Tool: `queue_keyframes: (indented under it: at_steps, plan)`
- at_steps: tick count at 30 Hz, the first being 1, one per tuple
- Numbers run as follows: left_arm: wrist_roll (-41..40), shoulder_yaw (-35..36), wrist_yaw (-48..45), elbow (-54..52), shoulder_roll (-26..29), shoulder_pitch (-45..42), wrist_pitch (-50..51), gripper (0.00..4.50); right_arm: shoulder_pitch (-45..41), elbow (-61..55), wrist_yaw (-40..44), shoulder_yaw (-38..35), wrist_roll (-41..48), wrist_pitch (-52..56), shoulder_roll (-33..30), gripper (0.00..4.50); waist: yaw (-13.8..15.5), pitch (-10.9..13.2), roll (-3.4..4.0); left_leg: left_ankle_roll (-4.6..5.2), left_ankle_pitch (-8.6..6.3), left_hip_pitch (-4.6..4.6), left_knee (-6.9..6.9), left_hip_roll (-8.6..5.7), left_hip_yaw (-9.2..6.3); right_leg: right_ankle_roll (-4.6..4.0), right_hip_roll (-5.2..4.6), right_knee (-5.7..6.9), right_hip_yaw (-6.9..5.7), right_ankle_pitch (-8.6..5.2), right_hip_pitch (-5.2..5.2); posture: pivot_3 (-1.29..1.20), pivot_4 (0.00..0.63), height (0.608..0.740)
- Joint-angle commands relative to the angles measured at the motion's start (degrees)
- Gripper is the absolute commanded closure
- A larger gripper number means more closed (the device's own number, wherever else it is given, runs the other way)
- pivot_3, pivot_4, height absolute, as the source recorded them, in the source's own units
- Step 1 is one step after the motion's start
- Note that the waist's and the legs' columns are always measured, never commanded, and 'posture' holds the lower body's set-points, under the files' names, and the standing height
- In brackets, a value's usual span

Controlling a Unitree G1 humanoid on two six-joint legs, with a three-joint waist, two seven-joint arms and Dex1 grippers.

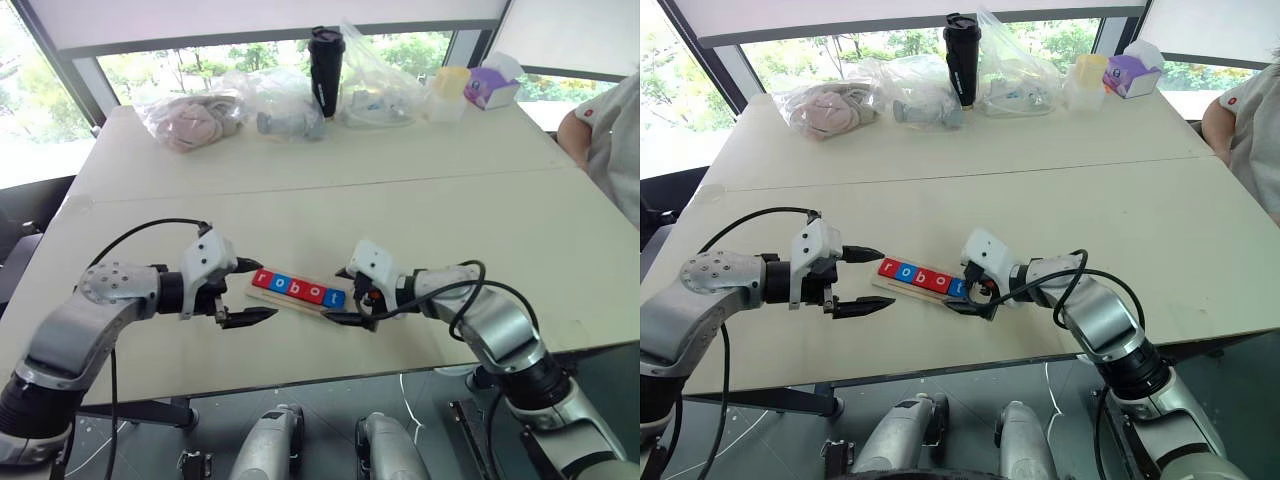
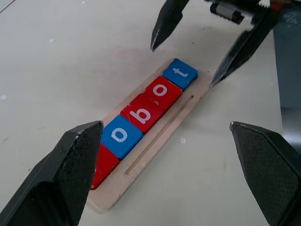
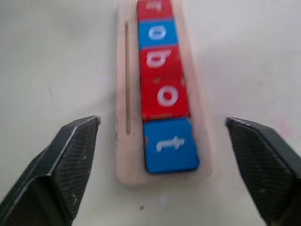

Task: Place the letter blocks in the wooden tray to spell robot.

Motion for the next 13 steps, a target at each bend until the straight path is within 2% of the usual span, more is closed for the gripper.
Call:
queue_keyframes:
  at_steps: [1,7,13]
  plan:
    - [0.2,0.57,-0.41,0.25,-0.17,-0.89,-1.52,0.0,-1.92,-1.42,-0.72,-6.1,2.92,-1.33,0.39,0.04,0.06,0.0,0.0,0.0,0.0,0.01,0.0,0.0,0.0,0.0,0.0,0.0,0.0,0.0,0.0,0.0,0.15,0.74]
    - [-4.19,5.5,1.9,2.37,-3.18,-1.72,0.64,0.0,-0.45,5.09,-6.03,-13.43,0.0,-7.34,-2.12,0.04,0.09,0.0,-0.01,0.0,0.0,0.0,0.02,-0.01,0.0,0.0,-0.01,-0.01,0.0,0.0,0.02,0.0,0.15,0.74]
    - [-5.98,13.98,3.99,2.98,-1.89,6.1,2.75,0.0,10.28,-2.87,-1.93,-23.67,7.98,-4.03,-7.92,0.04,0.02,-0.01,-0.01,0.13,0.07,-0.02,-0.09,0.0,0.01,0.17,0.0,0.05,0.0,0.1,0.15,0.0,0.15,0.74]
